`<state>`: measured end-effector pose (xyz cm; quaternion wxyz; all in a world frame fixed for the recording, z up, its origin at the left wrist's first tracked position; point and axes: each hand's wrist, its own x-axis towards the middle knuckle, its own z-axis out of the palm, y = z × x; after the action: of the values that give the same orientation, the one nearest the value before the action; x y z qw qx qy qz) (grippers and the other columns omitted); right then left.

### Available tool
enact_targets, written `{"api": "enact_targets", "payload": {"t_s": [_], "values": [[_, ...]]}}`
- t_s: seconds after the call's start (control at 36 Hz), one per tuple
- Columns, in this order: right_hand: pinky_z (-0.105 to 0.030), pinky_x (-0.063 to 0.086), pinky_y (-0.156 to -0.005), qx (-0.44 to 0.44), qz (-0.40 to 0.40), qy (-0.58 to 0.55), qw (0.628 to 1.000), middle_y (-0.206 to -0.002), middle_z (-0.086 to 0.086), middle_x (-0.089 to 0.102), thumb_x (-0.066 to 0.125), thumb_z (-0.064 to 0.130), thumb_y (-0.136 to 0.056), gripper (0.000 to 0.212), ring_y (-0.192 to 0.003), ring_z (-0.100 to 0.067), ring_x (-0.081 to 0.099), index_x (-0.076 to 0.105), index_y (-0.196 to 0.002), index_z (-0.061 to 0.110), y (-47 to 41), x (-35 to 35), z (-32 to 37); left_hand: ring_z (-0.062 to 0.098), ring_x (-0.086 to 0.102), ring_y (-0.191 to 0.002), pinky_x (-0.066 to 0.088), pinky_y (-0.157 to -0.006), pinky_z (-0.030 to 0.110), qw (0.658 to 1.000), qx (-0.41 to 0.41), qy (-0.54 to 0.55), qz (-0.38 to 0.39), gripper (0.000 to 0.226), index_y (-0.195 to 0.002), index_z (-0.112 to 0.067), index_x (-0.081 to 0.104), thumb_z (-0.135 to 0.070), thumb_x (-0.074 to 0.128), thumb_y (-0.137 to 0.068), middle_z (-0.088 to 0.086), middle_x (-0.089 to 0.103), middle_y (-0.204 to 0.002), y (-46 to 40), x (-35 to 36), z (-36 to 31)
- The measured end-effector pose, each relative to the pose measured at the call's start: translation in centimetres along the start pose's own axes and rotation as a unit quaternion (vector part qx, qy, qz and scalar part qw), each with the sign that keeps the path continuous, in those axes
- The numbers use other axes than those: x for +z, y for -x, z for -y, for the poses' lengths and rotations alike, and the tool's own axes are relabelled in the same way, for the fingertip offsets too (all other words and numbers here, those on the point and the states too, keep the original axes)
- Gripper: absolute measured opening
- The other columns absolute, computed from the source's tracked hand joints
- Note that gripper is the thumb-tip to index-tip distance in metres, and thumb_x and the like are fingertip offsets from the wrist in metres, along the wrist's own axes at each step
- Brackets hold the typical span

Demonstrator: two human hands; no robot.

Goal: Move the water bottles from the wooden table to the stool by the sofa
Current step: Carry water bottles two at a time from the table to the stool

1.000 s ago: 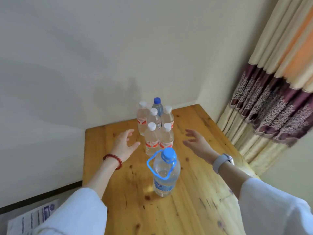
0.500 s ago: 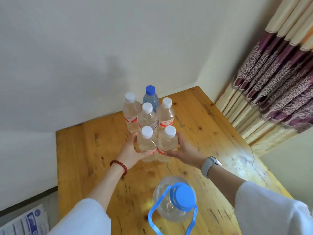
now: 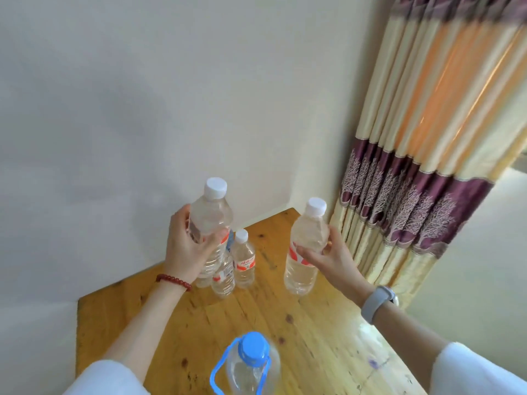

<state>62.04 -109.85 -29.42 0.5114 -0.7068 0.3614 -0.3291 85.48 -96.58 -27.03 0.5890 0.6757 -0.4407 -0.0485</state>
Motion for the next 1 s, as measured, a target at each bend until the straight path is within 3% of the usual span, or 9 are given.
{"api": "enact_targets", "payload": {"t_s": [0.14, 0.33, 0.42, 0.5, 0.56, 0.67, 0.75, 0.86, 1.0], "values": [[-0.010, 0.049, -0.062, -0.075, -0.096, -0.017, 0.992, -0.098, 0.006, 0.060, 0.074, 0.020, -0.074, 0.041, -0.079, 0.007, 0.061, 0.044, -0.099, 0.031, 4.6, -7.2, 6.2, 0.009, 0.058, -0.095, 0.046, -0.076, 0.015, 0.994, 0.063, 0.091, 0.013, 0.058, -0.106, -0.027, 0.045, -0.056, 0.064, -0.060, 0.001, 0.057, -0.105, 0.3, 2.8, -10.8], [-0.009, 0.046, -0.053, -0.128, -0.218, -0.062, 0.965, -0.083, 0.005, 0.061, 0.064, 0.042, -0.069, 0.036, -0.059, 0.004, 0.062, 0.050, -0.097, 0.025, 17.9, -19.2, 10.9, -0.013, 0.057, -0.083, 0.040, -0.065, -0.001, 0.963, 0.105, 0.223, 0.106, 0.029, -0.105, -0.027, 0.046, -0.035, 0.059, -0.081, -0.018, 0.056, -0.096, 8.8, 10.6, -26.7], [-0.007, 0.043, -0.050, -0.121, -0.273, -0.064, 0.952, -0.078, 0.005, 0.060, 0.061, 0.052, -0.066, 0.042, -0.054, 0.008, 0.058, 0.051, -0.094, 0.023, 25.9, -24.5, 10.7, -0.004, 0.059, -0.084, 0.043, -0.064, 0.001, 0.946, 0.077, 0.264, 0.172, 0.029, -0.109, -0.024, 0.050, -0.036, 0.051, -0.082, -0.011, 0.060, -0.099, 15.7, 15.0, -31.6], [-0.007, 0.043, -0.053, -0.098, -0.343, -0.034, 0.934, -0.081, 0.001, 0.060, 0.060, 0.078, -0.052, 0.080, -0.058, 0.008, 0.057, 0.054, -0.102, 0.016, 35.7, -29.1, 9.6, -0.013, 0.055, -0.066, 0.041, -0.055, 0.001, 0.937, 0.050, 0.257, 0.233, 0.044, -0.127, -0.010, 0.045, -0.029, 0.049, -0.088, 0.002, 0.059, -0.106, 24.6, 19.8, -34.8], [-0.010, 0.047, -0.059, -0.072, -0.376, -0.014, 0.924, -0.090, 0.001, 0.064, 0.050, 0.085, -0.054, 0.082, -0.073, 0.004, 0.062, 0.053, -0.111, 0.027, 43.2, -31.8, 7.7, -0.012, 0.050, -0.047, 0.037, -0.048, 0.002, 0.922, 0.039, 0.252, 0.290, 0.047, -0.122, -0.001, 0.046, -0.032, 0.050, -0.088, -0.002, 0.056, -0.080, 31.7, 22.4, -36.5], [-0.048, 0.051, -0.079, 0.027, -0.439, 0.009, 0.898, -0.093, -0.026, 0.060, 0.053, 0.082, -0.057, 0.080, -0.085, -0.041, 0.059, 0.057, -0.098, 0.013, 59.0, -35.9, 3.5, -0.001, 0.044, -0.046, 0.039, -0.054, 0.016, 0.856, 0.040, 0.262, 0.445, 0.083, -0.105, -0.017, 0.048, -0.084, 0.047, -0.055, -0.005, 0.045, -0.066, 45.9, 27.0, -39.9], [-0.012, 0.043, -0.051, 0.098, -0.525, 0.038, 0.844, -0.061, 0.012, 0.059, 0.055, 0.069, -0.067, 0.049, -0.051, -0.003, 0.053, 0.056, -0.070, 0.020, 70.0, -37.9, 0.7, 0.000, 0.049, -0.055, 0.039, -0.050, 0.009, 0.799, 0.056, 0.232, 0.552, 0.097, -0.100, -0.023, 0.042, -0.097, 0.033, -0.038, -0.005, 0.050, -0.070, 56.2, 30.1, -42.5], [-0.008, 0.043, -0.064, 0.173, -0.626, -0.007, 0.761, -0.084, 0.006, 0.060, 0.055, 0.065, -0.064, 0.052, -0.072, -0.006, 0.059, 0.050, -0.096, 0.025, 83.1, -39.2, -2.5, 0.000, 0.053, -0.063, 0.039, -0.051, 0.011, 0.688, 0.093, 0.187, 0.695, 0.068, -0.109, -0.019, 0.037, -0.073, 0.040, -0.069, -0.007, 0.055, -0.078, 69.0, 32.8, -46.4], [-0.031, 0.051, -0.083, 0.217, -0.733, -0.047, 0.643, -0.109, -0.024, 0.059, 0.063, 0.069, -0.058, 0.073, -0.095, -0.025, 0.064, 0.049, -0.104, 0.013, 97.5, -40.2, -3.9, 0.002, 0.056, -0.062, 0.049, -0.058, 0.018, 0.572, 0.152, 0.163, 0.789, 0.037, -0.106, -0.012, 0.043, -0.040, 0.052, -0.085, -0.006, 0.057, -0.081, 83.6, 36.0, -52.2]]}}
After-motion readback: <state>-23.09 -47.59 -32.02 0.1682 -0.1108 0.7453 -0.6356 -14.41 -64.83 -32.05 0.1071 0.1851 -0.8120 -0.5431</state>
